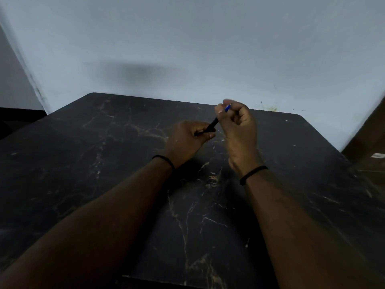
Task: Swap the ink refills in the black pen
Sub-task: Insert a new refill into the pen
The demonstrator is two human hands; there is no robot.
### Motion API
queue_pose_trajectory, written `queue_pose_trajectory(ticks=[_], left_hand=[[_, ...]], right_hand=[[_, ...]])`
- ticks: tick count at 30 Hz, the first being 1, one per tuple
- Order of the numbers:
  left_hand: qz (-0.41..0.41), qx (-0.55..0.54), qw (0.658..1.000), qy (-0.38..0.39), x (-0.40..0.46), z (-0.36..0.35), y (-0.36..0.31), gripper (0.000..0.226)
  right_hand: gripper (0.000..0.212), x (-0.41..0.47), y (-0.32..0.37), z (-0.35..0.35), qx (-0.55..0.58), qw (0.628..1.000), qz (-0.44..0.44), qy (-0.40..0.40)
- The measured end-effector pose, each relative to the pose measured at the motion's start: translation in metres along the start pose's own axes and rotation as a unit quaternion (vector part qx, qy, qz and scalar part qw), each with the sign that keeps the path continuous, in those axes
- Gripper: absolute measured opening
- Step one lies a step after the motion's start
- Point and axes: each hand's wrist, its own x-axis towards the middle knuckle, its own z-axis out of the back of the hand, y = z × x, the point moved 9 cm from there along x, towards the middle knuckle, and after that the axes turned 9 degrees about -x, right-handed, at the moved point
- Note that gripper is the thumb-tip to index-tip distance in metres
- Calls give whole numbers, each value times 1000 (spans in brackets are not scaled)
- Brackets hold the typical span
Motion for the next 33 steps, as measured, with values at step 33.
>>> queue_pose_trajectory(ticks=[33], left_hand=[[-59,95,992,-61,1,5,-21,16]], right_hand=[[10,-9,18,0,-79,995,56,-33]])
